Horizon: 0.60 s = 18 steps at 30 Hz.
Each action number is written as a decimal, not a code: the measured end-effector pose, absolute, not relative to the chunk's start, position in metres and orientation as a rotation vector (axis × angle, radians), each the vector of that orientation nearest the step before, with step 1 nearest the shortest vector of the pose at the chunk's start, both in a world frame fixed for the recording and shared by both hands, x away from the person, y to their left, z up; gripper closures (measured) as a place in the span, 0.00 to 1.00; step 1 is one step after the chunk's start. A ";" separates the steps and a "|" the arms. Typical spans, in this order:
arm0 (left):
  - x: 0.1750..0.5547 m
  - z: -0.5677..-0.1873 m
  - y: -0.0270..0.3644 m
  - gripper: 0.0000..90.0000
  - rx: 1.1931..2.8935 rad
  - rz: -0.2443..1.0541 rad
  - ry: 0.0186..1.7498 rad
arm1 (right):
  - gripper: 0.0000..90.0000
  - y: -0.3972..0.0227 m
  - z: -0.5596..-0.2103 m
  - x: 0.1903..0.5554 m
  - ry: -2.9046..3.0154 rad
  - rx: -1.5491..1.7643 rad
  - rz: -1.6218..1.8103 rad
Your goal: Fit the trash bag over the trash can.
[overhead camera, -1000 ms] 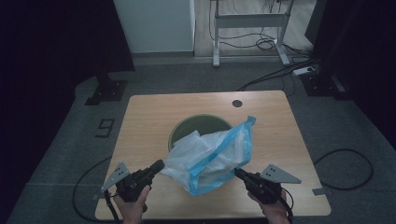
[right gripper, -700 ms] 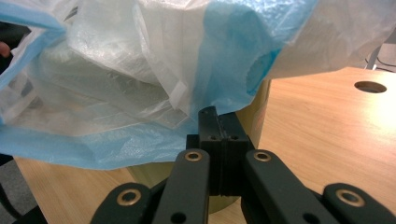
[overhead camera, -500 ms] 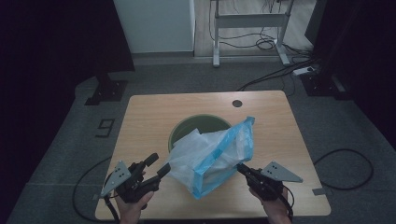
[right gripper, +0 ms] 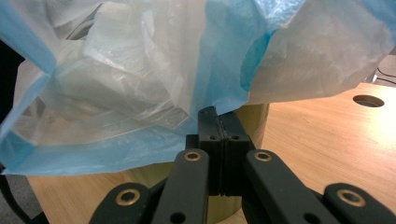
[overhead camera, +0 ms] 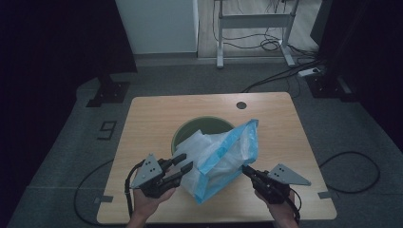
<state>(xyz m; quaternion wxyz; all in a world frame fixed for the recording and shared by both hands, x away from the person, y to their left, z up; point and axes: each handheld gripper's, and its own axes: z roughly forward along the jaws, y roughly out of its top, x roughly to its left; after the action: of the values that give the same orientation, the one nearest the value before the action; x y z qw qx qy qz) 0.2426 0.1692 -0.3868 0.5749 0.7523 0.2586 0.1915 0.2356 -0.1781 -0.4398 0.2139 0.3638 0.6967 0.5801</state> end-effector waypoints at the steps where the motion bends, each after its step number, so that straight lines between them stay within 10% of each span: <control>1: 0.245 -0.388 0.169 0.84 1.771 0.438 0.613 | 0.98 -0.179 -0.440 0.235 1.931 1.010 1.611; 4: 0.250 -0.389 0.171 0.99 1.743 0.437 0.671 | 0.98 -0.181 -0.439 0.236 1.926 1.013 1.612; 18: 0.245 -0.403 0.217 1.00 1.522 0.428 0.838 | 0.97 -0.189 -0.452 0.229 1.927 1.048 1.598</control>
<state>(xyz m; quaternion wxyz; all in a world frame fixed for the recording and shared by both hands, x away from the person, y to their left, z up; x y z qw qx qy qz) 0.2454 0.2171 -0.4030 0.6257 0.6635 0.3653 0.1866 0.2288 -0.1887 -0.4524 0.2123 0.3773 0.6940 0.5753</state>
